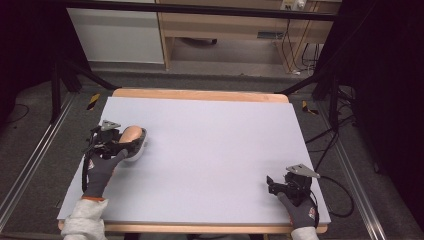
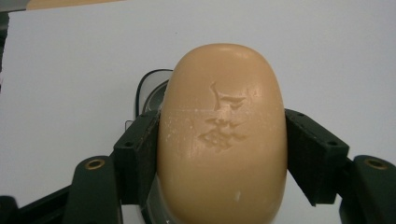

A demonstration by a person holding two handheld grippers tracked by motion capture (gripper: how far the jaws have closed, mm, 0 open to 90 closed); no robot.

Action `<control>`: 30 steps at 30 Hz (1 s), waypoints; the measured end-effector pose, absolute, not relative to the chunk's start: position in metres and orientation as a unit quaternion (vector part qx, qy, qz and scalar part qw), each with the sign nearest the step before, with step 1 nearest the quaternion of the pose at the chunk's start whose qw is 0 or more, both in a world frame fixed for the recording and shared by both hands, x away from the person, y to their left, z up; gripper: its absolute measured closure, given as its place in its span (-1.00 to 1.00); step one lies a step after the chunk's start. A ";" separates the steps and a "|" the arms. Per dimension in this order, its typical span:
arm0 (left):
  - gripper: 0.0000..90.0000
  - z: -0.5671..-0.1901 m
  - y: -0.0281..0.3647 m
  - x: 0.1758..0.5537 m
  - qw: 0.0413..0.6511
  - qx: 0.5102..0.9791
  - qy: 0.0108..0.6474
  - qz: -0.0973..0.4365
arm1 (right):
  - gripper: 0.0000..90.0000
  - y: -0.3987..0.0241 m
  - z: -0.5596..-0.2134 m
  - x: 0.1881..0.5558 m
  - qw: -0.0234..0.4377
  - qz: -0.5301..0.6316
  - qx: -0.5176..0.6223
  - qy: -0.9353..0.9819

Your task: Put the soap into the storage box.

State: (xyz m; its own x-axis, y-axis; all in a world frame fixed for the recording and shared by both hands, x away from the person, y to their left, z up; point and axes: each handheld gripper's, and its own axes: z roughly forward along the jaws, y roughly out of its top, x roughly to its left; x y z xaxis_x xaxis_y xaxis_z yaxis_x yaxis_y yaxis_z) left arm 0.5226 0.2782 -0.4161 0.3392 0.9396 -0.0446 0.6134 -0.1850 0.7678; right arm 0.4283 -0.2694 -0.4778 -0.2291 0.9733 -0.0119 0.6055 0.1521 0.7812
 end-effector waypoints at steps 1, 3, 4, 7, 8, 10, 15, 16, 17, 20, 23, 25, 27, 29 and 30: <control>-0.30 -0.416 0.279 0.523 0.357 0.736 0.529 0.227 | -0.86 -0.269 -0.478 0.428 0.273 0.337 0.557 0.708; -0.30 -0.418 0.279 0.524 0.355 0.735 0.531 0.227 | -0.86 -0.269 -0.478 0.429 0.273 0.336 0.558 0.708; -0.30 -0.419 0.279 0.524 0.355 0.735 0.532 0.226 | -0.86 -0.269 -0.478 0.428 0.272 0.336 0.558 0.708; -0.30 -0.421 0.279 0.525 0.351 0.736 0.533 0.225 | -0.86 -0.269 -0.478 0.428 0.272 0.336 0.558 0.708; -0.30 -0.422 0.279 0.526 0.350 0.737 0.533 0.226 | -0.86 -0.269 -0.478 0.429 0.272 0.336 0.558 0.709; -0.30 -0.424 0.279 0.526 0.349 0.736 0.533 0.227 | -0.86 -0.268 -0.478 0.429 0.272 0.336 0.558 0.709; -0.30 -0.427 0.279 0.527 0.345 0.736 0.536 0.226 | -0.86 -0.268 -0.478 0.429 0.272 0.336 0.557 0.709; -0.30 -0.427 0.279 0.528 0.343 0.737 0.536 0.225 | -0.86 -0.268 -0.478 0.429 0.272 0.336 0.557 0.709; -0.30 -0.428 0.279 0.528 0.343 0.737 0.537 0.225 | -0.86 -0.268 -0.478 0.429 0.272 0.336 0.558 0.709; -0.30 -0.429 0.279 0.528 0.341 0.738 0.537 0.225 | -0.86 -0.268 -0.478 0.429 0.271 0.336 0.559 0.708; -0.30 -0.429 0.279 0.528 0.342 0.737 0.538 0.224 | -0.86 -0.268 -0.478 0.429 0.271 0.336 0.559 0.708; -0.30 -0.430 0.279 0.528 0.342 0.737 0.538 0.223 | -0.86 -0.268 -0.478 0.429 0.271 0.336 0.558 0.708; -0.30 -0.430 0.278 0.528 0.343 0.737 0.538 0.222 | -0.86 -0.268 -0.478 0.429 0.271 0.336 0.558 0.709; -0.30 -0.431 0.277 0.528 0.343 0.739 0.537 0.221 | -0.86 -0.268 -0.478 0.429 0.272 0.335 0.558 0.709; -0.30 -0.431 0.276 0.528 0.343 0.739 0.537 0.221 | -0.86 -0.268 -0.478 0.428 0.271 0.335 0.558 0.709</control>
